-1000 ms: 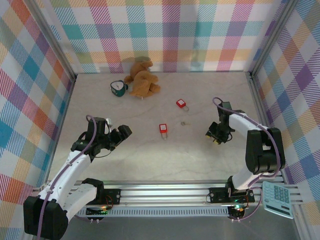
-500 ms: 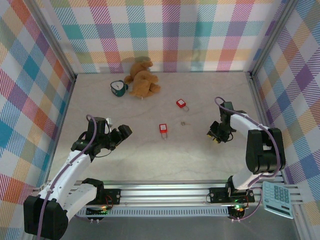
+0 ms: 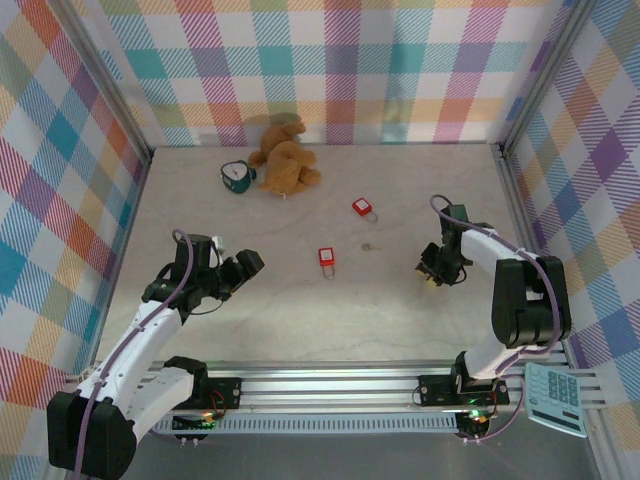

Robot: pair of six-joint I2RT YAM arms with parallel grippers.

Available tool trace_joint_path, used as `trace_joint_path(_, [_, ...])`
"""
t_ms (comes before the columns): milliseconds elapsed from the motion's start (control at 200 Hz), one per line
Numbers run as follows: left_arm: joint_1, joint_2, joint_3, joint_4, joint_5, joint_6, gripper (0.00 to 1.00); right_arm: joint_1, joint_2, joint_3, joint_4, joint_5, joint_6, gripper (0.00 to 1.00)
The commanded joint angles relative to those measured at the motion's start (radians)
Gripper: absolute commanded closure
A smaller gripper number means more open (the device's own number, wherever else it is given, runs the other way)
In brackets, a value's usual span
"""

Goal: Unlock with the key

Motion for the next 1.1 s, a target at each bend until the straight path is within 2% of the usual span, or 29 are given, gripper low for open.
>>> trace_joint_path(0, [-0.016, -0.009, 0.020, -0.019, 0.007, -0.001, 0.19, -0.009, 0.008, -0.017, 0.013, 0.016, -0.022, 0.73])
trace_joint_path(595, [-0.017, 0.005, 0.021, -0.007, 0.010, -0.012, 0.20, -0.045, -0.018, -0.054, 0.079, -0.038, -0.013, 0.79])
trace_joint_path(1095, [-0.020, 0.015, 0.019, 0.007, 0.013, -0.013, 0.21, -0.047, -0.084, -0.035, 0.037, 0.010, -0.037, 0.92])
